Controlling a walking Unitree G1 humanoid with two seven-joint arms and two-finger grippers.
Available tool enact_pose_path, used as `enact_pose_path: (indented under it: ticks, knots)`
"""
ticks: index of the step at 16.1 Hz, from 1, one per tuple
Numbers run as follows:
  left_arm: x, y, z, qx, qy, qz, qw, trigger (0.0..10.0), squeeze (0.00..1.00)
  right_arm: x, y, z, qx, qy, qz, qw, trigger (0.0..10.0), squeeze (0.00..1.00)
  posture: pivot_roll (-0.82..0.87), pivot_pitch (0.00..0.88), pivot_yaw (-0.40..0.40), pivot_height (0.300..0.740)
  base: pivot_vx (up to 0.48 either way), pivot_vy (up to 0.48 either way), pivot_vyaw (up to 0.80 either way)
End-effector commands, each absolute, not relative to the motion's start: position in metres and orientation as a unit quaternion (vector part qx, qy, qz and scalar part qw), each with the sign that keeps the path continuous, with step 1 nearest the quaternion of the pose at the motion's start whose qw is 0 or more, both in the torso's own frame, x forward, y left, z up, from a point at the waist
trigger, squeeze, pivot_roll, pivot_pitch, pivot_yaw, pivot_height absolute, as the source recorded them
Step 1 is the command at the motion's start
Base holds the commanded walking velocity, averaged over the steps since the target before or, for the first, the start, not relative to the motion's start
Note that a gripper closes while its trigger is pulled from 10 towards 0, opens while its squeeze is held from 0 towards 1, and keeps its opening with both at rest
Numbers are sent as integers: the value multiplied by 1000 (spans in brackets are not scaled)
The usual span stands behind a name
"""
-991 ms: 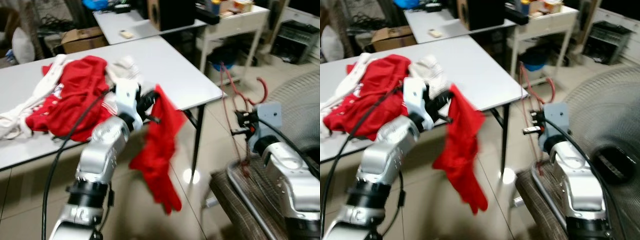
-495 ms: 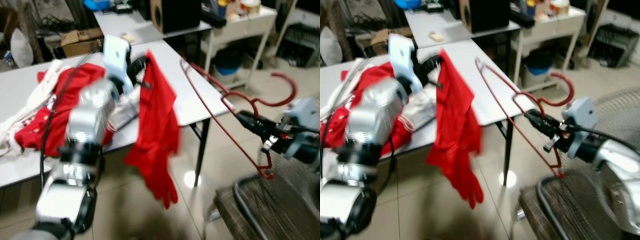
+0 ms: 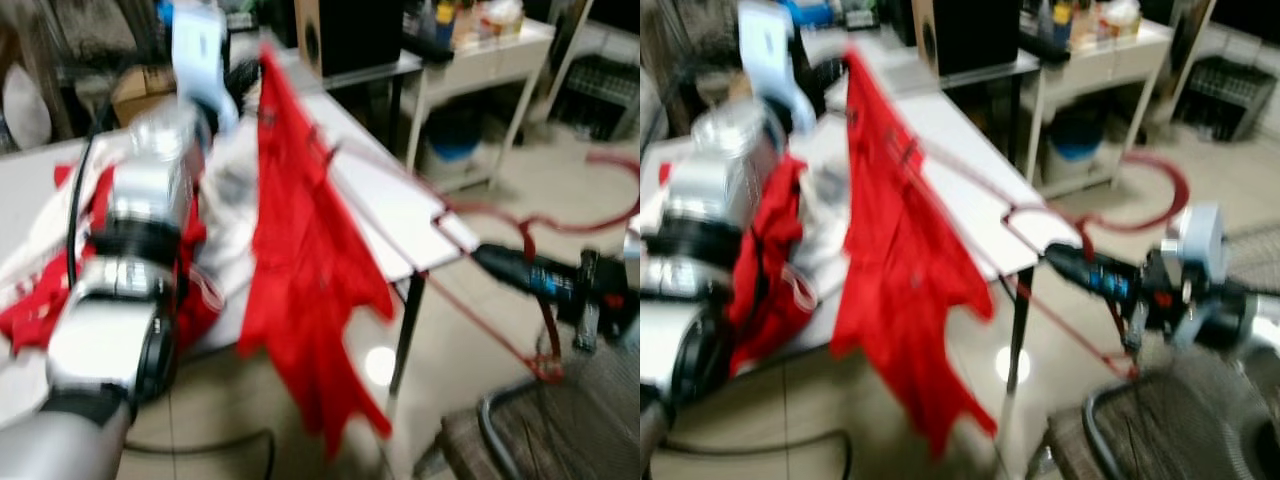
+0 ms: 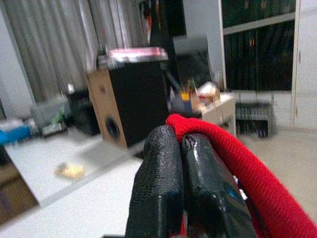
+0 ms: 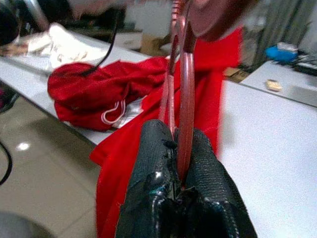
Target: Hang hanger
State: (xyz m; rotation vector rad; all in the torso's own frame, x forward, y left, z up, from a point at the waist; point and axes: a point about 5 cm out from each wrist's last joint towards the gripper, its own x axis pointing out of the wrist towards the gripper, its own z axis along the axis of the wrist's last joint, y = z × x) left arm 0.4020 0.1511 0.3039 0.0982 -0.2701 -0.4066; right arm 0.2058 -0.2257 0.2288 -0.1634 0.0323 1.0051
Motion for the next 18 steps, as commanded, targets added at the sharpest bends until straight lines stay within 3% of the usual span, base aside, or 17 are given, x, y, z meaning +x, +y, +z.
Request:
enact_pose_path:
  ticks: [1,5,8,13,17,18]
  knots:
    - [402,167,313,50,-147,-184,970,10000,0,205,-220,227,-83,25,497,863,10000,0,-156,0,49,740,382,0,0]
    - [393,147,332,19,-159,-276,948,10000,0,216,-211,212,-130,72,513,845,10000,0,-156,0,48,740,0,0,0]
    - [369,127,342,35,-165,-360,917,10000,0,236,-199,196,-180,107,532,821,10000,0,-134,0,25,740,0,0,0]
    - [344,109,350,31,-162,-418,893,10000,0,277,-197,191,-242,115,528,806,10000,0,-104,0,-8,740,0,0,0]
    - [320,106,387,-14,-220,-461,860,10000,0,331,-210,205,-368,120,452,804,10000,0,-101,0,-12,740,0,0,0]
    - [311,109,400,-35,-249,-470,846,10000,0,362,-207,249,-412,25,362,836,10000,0,-93,0,-20,740,0,0,0]
